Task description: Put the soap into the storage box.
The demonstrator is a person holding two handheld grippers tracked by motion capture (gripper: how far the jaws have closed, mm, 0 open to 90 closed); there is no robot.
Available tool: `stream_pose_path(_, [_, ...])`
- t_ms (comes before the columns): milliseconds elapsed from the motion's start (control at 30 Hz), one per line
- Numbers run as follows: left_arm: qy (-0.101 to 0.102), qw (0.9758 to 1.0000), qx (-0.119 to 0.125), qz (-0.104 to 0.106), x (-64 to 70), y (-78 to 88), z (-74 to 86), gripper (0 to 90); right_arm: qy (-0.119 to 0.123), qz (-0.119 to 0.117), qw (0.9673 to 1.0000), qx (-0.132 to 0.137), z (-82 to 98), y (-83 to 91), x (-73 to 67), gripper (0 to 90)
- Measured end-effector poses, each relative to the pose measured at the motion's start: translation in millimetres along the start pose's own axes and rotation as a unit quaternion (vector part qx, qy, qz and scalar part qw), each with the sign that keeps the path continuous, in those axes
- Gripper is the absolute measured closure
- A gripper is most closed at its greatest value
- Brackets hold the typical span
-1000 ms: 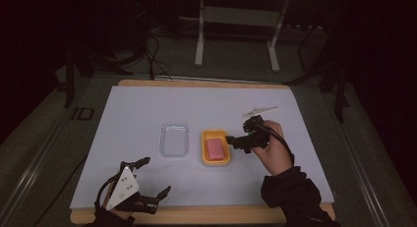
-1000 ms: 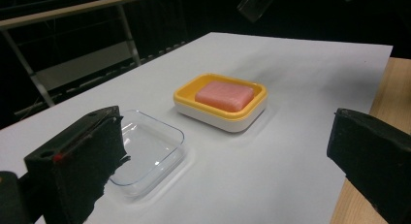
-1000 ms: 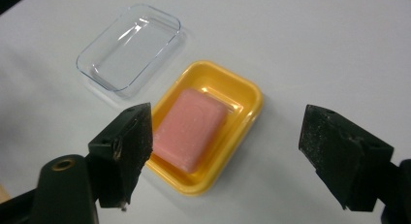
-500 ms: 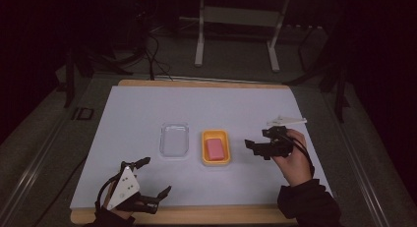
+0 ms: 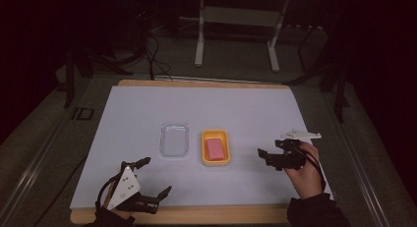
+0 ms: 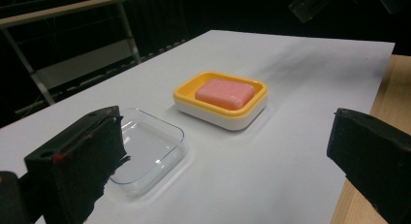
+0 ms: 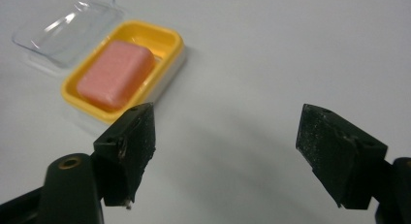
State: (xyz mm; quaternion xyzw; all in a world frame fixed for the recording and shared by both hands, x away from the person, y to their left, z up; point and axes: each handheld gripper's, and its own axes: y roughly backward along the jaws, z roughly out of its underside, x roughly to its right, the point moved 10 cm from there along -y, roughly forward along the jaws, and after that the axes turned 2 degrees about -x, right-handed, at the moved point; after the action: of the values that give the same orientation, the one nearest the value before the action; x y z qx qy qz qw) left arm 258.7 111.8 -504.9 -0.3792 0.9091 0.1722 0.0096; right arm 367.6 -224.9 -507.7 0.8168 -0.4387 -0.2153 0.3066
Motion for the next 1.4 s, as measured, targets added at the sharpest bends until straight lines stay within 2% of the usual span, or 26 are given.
stream_pose_path(267, [-0.001, 1.0000, -0.001, 0.001, 0.5, -0.2, 0.2, 0.7, -0.019, 0.007, 0.9998, -0.002, 14.9, 5.7, 8.2, 21.9])
stream_pose_path(367, [-0.001, 1.0000, -0.001, 0.001, 0.6, -0.3, 0.3, 0.6, -0.027, 0.022, 0.9994, -0.002, 27.6, 10.4, 17.8, 21.2])
stream_pose_path(533, [-0.001, 1.0000, 0.000, 0.001, 0.7, 0.0, 0.0, 0.6, -0.031, 0.033, 0.9990, -0.002, 36.8, 13.3, 24.5, 21.3])
stream_pose_path(633, [-0.002, 1.0000, -0.001, 0.002, 1.0, 0.0, 0.2, 0.6, -0.032, 0.048, 0.9983, -0.012, 47.6, 14.1, 31.7, 21.3])
stream_pose_path(767, [-0.002, 1.0000, -0.001, 0.003, 1.1, -0.1, 0.2, 0.6, -0.037, 0.054, 0.9977, -0.017, 54.3, 16.0, 36.0, 21.3])
stream_pose_path(1100, [-0.002, 1.0000, 0.001, 0.002, 1.1, 0.1, -0.7, 0.6, -0.060, 0.056, 0.9961, -0.033, 78.0, 18.6, 45.9, 20.4])
stream_pose_path(1400, [-0.004, 1.0000, -0.002, 0.008, 2.9, -0.7, -0.3, 0.6, -0.059, 0.046, 0.9966, -0.033, 78.8, 12.5, 45.0, 20.4])
